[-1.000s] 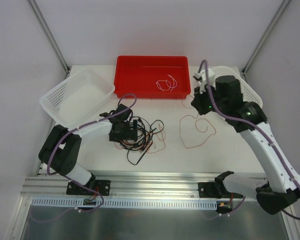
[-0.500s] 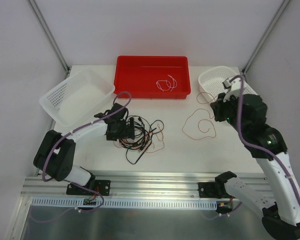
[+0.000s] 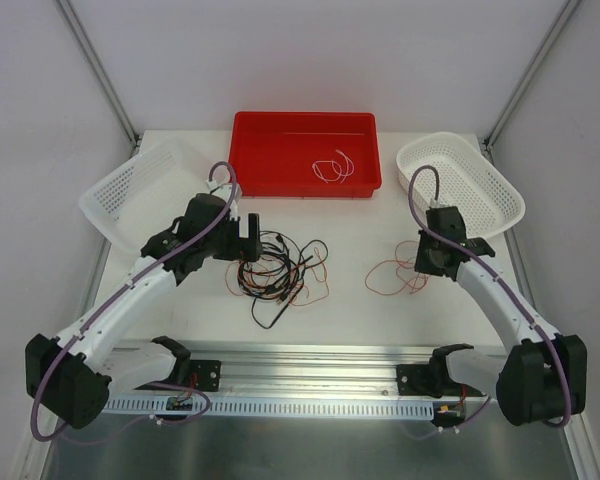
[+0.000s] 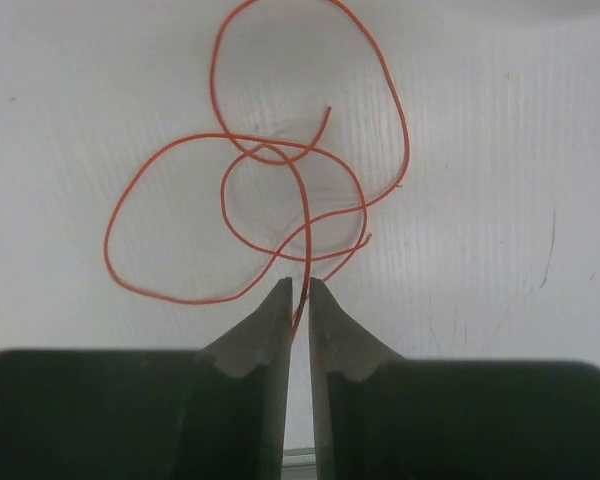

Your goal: Untangle the cables

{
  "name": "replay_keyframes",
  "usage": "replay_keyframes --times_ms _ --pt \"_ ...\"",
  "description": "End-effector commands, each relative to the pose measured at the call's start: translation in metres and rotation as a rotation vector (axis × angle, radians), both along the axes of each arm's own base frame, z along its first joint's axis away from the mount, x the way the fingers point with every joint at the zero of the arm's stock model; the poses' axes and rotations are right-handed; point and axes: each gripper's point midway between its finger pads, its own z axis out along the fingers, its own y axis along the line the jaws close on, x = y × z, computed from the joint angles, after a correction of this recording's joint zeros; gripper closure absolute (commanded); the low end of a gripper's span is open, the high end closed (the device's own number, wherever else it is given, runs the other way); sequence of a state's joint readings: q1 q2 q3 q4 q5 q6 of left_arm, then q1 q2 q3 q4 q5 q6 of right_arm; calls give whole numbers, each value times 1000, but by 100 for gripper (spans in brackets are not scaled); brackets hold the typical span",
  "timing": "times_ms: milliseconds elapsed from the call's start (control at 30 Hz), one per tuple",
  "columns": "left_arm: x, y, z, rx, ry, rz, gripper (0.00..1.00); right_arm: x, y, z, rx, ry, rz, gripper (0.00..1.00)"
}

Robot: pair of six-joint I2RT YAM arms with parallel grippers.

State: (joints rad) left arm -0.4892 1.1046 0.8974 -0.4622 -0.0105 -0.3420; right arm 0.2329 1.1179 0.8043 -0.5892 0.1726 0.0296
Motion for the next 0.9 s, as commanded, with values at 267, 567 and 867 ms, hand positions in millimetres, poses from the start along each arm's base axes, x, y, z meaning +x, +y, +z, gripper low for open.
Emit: replay_keyframes --times_ms 267,567,867 --pt "3 44 10 225 -184 -43 1 13 -14 -33 95 22 -318 26" --pt "7 56 -6 289 -156 1 1 15 -8 -67 138 93 -415 21" --pt "2 45 -11 235 -130 -32 1 16 -13 -90 108 123 -485 44"
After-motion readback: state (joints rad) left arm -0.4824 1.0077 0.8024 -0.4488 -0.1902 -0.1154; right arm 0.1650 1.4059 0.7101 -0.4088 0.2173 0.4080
